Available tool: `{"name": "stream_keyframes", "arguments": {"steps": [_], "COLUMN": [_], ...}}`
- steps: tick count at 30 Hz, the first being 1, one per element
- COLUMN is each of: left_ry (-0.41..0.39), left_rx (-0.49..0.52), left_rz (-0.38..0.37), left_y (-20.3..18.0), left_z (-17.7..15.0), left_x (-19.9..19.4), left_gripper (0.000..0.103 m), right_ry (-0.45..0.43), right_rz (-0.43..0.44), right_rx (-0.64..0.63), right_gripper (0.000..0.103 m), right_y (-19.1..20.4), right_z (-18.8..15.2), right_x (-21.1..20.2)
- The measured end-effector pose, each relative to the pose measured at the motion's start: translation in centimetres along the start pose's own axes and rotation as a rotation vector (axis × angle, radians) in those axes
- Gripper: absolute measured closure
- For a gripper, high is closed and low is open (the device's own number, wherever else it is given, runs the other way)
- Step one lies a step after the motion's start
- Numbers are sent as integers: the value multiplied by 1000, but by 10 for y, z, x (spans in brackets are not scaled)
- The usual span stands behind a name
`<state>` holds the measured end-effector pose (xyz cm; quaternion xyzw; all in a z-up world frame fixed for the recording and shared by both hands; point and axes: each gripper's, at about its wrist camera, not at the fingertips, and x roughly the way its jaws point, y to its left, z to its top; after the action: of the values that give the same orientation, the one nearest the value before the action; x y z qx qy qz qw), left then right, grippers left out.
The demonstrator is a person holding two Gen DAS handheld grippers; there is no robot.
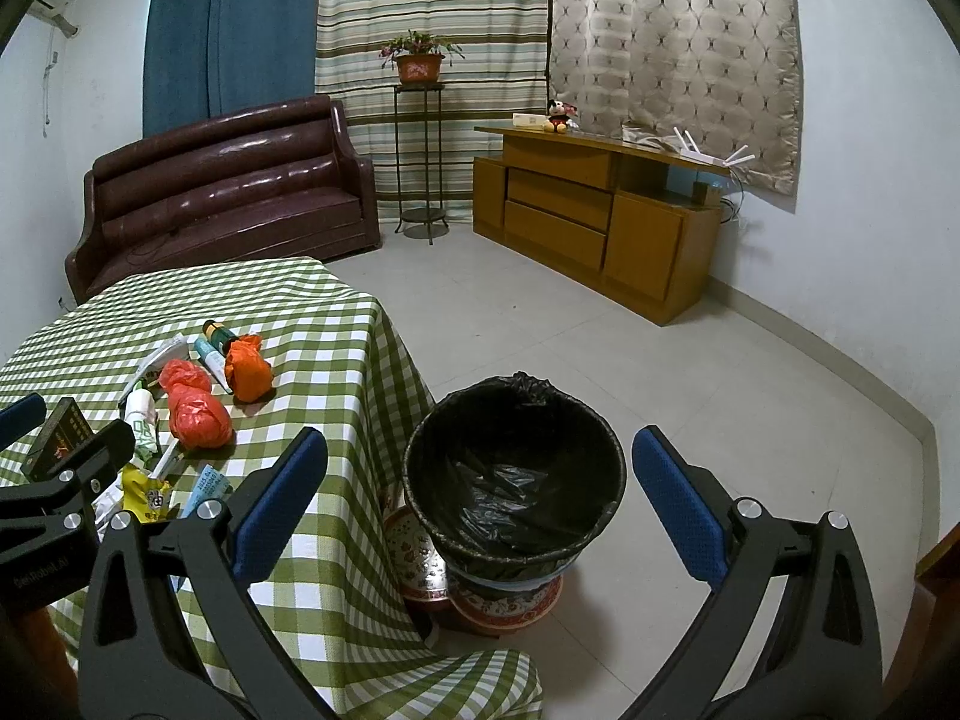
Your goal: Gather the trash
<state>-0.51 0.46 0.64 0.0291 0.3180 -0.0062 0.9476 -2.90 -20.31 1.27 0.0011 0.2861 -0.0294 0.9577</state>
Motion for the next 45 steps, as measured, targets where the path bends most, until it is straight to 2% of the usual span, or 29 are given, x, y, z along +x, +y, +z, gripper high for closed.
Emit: {"name": "stream_keyframes", "arguments": {"steps": [45], "left_ry": [4], "left_rx": [3], "left_rz": [2], "left_y": [-1], "left_z": [-3], "left_x": [7], "left_gripper": [7], "right_ry": [2], "right_rz": [-2], "right_rx": [-2], "right_gripper": [4], "right_y": [-1], "right_z": [0], "right_x": [0]}}
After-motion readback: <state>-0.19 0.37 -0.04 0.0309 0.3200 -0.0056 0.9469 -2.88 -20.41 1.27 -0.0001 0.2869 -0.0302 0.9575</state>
